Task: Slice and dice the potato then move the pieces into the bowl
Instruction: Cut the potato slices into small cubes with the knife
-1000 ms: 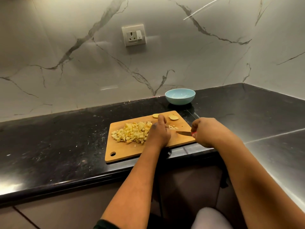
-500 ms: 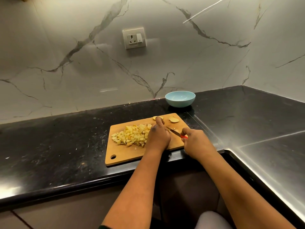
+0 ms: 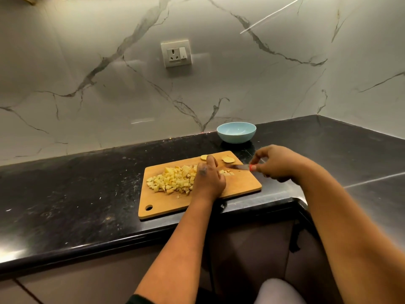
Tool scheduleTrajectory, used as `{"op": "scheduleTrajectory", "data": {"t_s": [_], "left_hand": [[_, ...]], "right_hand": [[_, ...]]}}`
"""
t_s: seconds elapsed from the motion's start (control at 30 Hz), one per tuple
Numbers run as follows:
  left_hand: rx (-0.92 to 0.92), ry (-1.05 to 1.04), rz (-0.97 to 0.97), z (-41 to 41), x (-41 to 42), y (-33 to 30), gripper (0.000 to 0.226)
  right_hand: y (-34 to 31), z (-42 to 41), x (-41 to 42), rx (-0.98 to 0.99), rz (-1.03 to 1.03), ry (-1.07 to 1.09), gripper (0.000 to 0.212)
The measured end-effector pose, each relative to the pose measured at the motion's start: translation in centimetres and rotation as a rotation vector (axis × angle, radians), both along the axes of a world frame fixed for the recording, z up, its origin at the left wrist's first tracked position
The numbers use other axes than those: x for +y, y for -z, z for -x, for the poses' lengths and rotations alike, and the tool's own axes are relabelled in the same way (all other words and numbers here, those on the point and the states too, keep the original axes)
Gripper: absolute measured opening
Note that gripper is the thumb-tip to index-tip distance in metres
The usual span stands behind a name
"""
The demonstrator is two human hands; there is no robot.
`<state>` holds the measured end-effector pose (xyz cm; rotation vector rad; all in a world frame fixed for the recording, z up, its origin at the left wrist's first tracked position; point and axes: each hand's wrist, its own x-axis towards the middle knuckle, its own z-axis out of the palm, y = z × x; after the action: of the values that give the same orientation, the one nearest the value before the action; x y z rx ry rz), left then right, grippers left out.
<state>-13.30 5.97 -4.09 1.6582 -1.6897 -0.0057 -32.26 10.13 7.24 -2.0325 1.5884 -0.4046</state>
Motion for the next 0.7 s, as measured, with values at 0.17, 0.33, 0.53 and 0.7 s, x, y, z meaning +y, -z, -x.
{"op": "scheduleTrajectory", "data": {"t_s": [0.17,0.33,0.53,0.7], "left_hand": [[-0.235,0.057,-0.091,1.2,-0.9,-1.3,0.031],[-0.275,0.170,-0.197,2.5,-1.6,-1.5,0.030],[-0.356,0.107,-0.196,1.7,-2.0,-1.8,0.020],[-0.482,0.030,-0.287,-1.3,-1.7,-2.6,0.024]], "right_hand": [[1.5,1.3,-3.4,-0.116,0.111,0.078,0.016],[6.5,1.9,-5.1,-0.271,0.231,0.143,0.009],[8.8,-0.6,-4.6,-0.358,0.283,0.096,0.013],[9.6,-2.3,-4.6,-0.328,0.320,0.072,0.019]]}}
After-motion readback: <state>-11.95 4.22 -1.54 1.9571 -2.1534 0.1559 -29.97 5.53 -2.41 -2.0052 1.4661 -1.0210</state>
